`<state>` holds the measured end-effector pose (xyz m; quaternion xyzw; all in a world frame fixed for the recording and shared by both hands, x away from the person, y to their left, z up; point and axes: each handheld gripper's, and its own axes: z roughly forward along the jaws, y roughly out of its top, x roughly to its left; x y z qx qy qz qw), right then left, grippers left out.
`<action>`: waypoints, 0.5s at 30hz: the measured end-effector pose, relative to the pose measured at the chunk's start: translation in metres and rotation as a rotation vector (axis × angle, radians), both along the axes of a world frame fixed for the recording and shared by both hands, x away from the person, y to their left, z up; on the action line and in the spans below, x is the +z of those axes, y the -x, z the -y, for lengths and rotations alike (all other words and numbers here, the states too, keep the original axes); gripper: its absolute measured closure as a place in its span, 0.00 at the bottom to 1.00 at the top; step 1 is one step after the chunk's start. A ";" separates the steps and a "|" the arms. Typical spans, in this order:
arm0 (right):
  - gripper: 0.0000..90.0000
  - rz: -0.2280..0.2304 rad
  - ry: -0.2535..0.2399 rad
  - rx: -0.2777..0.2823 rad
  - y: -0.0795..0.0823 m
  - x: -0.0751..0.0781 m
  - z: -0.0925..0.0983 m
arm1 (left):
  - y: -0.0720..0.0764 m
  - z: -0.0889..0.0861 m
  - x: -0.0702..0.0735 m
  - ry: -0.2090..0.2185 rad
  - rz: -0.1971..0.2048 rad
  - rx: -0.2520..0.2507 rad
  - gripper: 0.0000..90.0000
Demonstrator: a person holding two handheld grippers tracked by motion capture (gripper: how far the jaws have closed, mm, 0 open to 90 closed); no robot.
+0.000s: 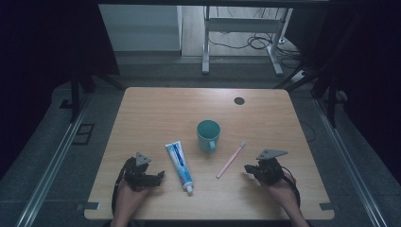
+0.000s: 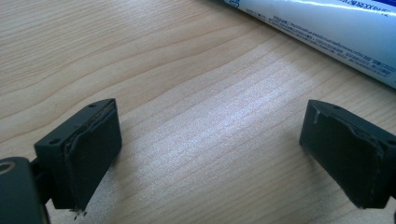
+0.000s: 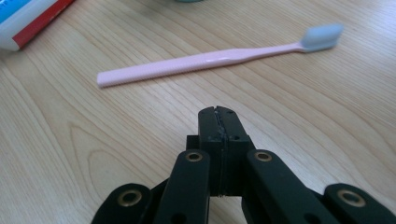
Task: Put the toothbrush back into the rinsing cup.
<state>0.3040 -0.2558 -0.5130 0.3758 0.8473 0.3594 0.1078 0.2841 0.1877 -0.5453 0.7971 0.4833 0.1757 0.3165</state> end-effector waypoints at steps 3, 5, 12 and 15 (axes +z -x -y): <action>0.99 -0.005 -0.001 0.014 -0.002 0.000 -0.007 | 0.000 0.000 0.000 0.000 0.000 0.000 0.06; 0.99 -0.003 -0.001 0.024 -0.003 0.000 -0.012 | 0.000 0.000 0.000 0.000 0.000 0.000 0.06; 0.99 0.000 0.003 0.054 -0.006 -0.004 -0.030 | 0.000 0.000 0.000 0.000 0.000 0.000 0.06; 0.99 0.002 0.001 0.064 -0.008 -0.005 -0.037 | 0.000 0.000 0.000 0.000 0.000 0.000 0.06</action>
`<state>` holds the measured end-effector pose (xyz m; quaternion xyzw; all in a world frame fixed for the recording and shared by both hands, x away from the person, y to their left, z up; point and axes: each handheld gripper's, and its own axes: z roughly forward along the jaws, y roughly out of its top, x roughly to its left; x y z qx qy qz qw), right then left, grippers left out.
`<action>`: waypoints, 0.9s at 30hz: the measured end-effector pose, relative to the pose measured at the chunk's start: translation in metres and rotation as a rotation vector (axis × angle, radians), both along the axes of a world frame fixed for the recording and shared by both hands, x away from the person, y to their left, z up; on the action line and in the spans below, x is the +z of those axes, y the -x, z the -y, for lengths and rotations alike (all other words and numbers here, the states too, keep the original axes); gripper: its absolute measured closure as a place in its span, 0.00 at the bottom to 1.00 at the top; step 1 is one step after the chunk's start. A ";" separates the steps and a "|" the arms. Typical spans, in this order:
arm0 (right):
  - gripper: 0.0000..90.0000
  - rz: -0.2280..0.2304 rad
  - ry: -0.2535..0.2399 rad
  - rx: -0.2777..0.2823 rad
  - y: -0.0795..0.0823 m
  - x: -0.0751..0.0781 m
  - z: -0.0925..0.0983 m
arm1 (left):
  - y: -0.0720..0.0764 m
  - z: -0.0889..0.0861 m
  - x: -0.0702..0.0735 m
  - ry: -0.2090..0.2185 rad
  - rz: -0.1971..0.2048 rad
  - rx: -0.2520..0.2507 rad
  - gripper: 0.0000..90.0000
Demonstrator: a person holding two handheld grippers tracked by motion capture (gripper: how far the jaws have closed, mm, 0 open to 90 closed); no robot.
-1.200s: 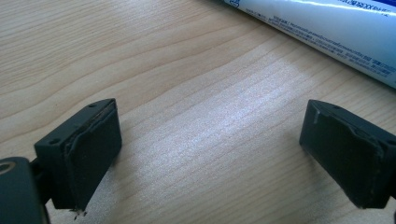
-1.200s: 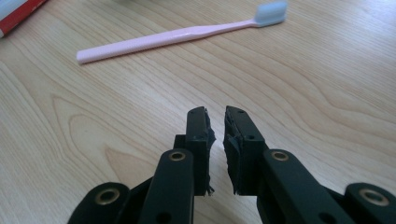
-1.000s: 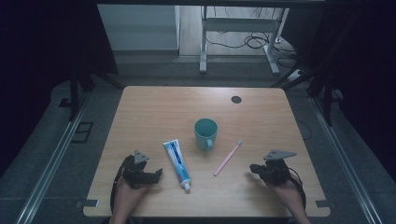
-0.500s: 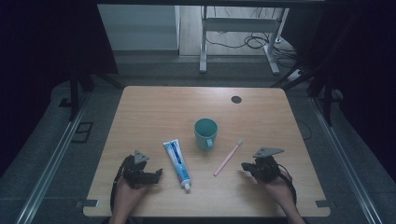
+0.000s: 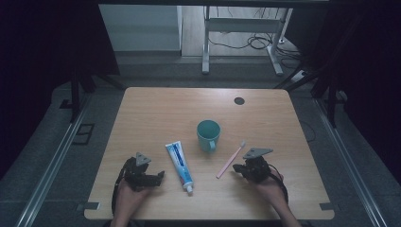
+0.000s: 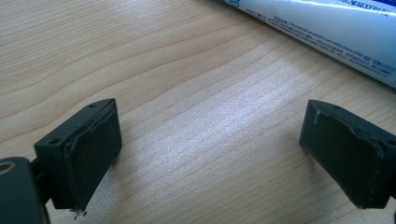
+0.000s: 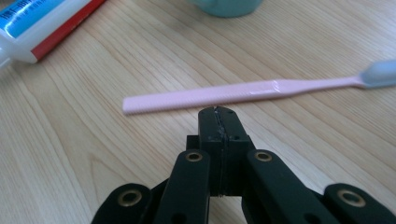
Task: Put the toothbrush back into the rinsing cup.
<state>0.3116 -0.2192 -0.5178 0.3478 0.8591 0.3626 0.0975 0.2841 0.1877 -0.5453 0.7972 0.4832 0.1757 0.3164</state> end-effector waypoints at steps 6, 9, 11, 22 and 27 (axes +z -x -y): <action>0.99 0.001 -0.012 0.021 -0.002 0.000 -0.014 | 0.000 0.000 0.000 0.001 0.000 0.001 0.06; 0.99 0.005 -0.016 0.031 -0.003 0.001 -0.021 | 0.000 0.000 0.000 0.002 -0.001 0.002 0.06; 0.99 0.006 -0.018 0.039 -0.003 0.001 -0.026 | 0.000 0.000 0.000 0.002 -0.001 0.003 0.06; 0.99 -0.001 -0.012 0.069 -0.007 -0.004 -0.046 | 0.000 0.000 0.000 0.003 -0.002 0.003 0.06; 0.99 -0.006 -0.004 0.072 -0.008 -0.008 -0.049 | 0.000 0.000 0.000 0.003 -0.001 0.004 0.06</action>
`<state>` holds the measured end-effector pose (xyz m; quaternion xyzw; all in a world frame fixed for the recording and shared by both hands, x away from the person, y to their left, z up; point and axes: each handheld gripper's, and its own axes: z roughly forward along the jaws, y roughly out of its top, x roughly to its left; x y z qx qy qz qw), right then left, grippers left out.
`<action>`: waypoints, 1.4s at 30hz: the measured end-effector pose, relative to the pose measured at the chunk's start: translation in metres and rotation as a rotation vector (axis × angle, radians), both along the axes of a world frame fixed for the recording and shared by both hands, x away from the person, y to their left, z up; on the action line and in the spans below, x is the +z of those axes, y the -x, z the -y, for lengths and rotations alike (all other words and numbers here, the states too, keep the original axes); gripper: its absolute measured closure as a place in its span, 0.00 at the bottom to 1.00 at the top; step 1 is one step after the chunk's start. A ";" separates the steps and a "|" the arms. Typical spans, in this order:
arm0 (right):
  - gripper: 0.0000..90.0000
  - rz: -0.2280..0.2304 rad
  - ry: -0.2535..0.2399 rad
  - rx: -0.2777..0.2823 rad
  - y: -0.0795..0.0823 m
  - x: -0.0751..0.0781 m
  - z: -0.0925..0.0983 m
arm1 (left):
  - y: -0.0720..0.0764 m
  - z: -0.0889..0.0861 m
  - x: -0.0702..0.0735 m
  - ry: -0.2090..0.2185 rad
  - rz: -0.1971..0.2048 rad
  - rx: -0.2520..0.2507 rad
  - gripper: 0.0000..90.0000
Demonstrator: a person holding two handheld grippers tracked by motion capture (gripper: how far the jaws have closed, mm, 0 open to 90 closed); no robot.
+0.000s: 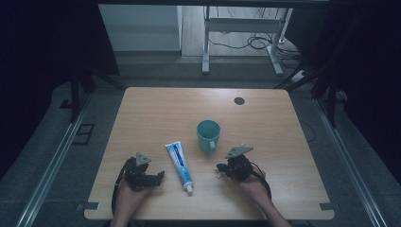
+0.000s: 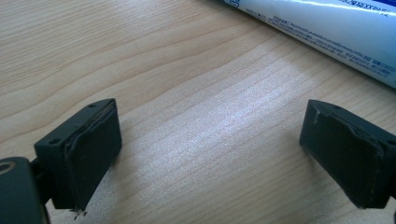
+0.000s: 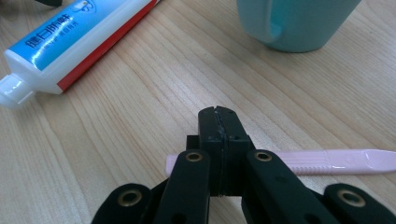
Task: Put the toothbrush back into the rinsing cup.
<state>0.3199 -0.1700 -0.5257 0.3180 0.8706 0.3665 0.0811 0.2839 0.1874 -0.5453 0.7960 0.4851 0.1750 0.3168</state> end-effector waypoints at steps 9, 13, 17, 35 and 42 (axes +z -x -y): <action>0.99 -0.012 0.011 -0.004 0.001 -0.003 0.005 | 0.000 0.000 0.000 -0.001 0.001 -0.002 0.06; 0.99 -0.016 0.016 -0.006 0.004 -0.003 0.010 | 0.000 0.000 0.000 -0.002 0.001 -0.003 0.06; 0.99 -0.020 0.026 -0.016 0.006 -0.003 0.017 | 0.000 0.000 0.000 -0.003 0.002 -0.004 0.06; 0.99 -0.026 0.045 -0.063 0.019 -0.001 0.051 | 0.000 0.000 0.000 -0.002 0.002 -0.003 0.06; 0.99 -0.036 0.040 -0.098 0.020 -0.001 0.068 | 0.000 0.000 0.000 -0.003 0.001 -0.004 0.06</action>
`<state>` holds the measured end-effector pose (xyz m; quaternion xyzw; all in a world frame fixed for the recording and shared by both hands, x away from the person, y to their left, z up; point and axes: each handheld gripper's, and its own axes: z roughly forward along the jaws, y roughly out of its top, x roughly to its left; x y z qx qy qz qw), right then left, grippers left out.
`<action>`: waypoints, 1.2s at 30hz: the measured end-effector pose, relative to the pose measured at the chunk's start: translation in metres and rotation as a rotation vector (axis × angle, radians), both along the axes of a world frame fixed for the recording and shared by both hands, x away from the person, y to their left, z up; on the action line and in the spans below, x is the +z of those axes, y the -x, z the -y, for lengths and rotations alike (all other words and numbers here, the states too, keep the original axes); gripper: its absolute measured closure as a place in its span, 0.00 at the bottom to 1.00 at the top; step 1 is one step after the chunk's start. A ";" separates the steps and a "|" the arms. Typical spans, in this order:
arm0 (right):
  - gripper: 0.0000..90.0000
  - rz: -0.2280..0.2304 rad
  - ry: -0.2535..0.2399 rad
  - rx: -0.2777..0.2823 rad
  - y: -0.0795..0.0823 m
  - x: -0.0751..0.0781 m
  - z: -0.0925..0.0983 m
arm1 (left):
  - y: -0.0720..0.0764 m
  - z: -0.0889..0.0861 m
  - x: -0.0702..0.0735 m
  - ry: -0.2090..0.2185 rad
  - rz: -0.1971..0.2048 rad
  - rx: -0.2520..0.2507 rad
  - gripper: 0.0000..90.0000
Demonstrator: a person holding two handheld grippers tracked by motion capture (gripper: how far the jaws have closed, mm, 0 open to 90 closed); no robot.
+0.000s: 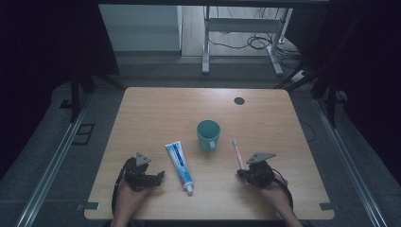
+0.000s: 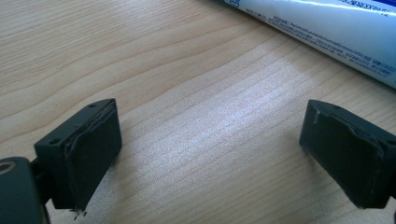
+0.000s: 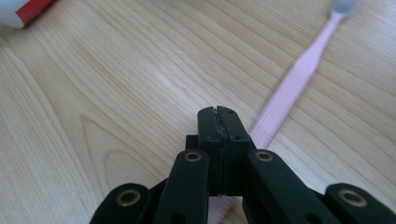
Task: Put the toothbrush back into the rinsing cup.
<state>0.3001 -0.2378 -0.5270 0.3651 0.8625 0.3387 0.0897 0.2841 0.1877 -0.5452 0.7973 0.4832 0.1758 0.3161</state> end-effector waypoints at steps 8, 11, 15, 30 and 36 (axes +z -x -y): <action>0.98 -0.003 0.004 -0.036 0.001 0.001 0.019 | 0.000 0.000 0.000 0.000 0.000 0.000 0.06; 0.98 -0.004 0.006 -0.049 0.001 0.001 0.026 | 0.000 0.000 0.000 0.000 0.000 0.000 0.06; 0.98 -0.009 0.000 -0.063 0.001 0.001 0.033 | 0.000 0.000 0.000 0.000 0.000 0.000 0.06; 0.90 0.010 0.034 -0.061 0.001 0.013 0.035 | 0.000 0.000 0.000 0.000 0.000 0.000 0.06; 0.77 -0.002 0.049 -0.082 -0.001 0.020 0.043 | 0.000 0.000 0.000 0.000 0.000 0.000 0.06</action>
